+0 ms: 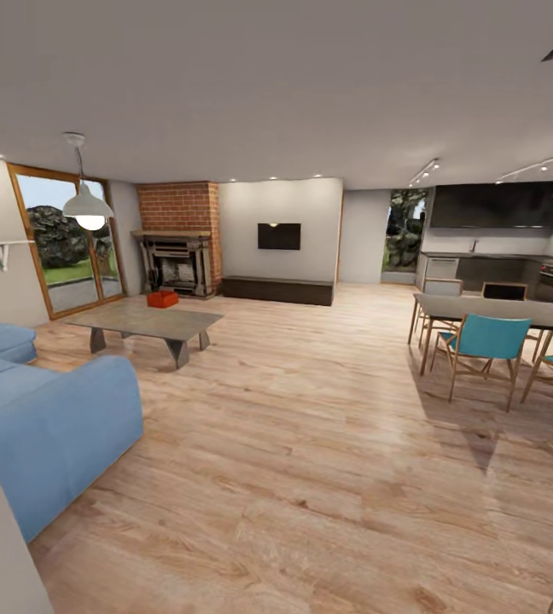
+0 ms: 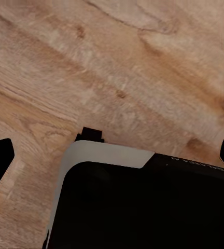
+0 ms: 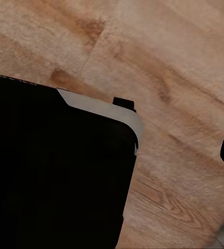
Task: Move the two storage containers from the living room to the garage. In the garage, place one container on the floor and stack the other container on top of it (either order is fine).
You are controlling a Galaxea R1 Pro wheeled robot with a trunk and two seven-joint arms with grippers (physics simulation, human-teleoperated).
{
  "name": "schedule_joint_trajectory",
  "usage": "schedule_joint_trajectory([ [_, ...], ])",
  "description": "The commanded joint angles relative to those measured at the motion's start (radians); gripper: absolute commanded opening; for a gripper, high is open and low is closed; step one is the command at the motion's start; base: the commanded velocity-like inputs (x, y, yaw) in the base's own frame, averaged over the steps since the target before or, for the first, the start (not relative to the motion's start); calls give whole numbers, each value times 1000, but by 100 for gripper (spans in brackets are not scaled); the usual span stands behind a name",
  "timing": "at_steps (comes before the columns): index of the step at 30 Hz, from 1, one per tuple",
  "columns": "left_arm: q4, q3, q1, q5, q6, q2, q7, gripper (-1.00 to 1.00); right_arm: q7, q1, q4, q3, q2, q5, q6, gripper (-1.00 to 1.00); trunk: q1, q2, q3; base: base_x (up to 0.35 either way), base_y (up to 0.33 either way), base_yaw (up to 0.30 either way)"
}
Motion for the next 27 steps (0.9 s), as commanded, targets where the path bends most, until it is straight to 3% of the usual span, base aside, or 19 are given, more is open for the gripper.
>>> schedule_joint_trajectory([
  [1,1,-7,-1,9,-3,0,-3,100,2,-2,3,4,-1,2,-6,100,1,-1,-1,322,0,-242],
  [10,1,-7,-1,10,-3,0,-3,100,2,-2,3,5,0,2,-6,100,1,-1,-1,323,0,-198],
  [27,1,-7,-1,11,-4,0,-3,100,2,-2,3,6,-8,5,-5,100,1,-1,-1,323,0,-6],
])
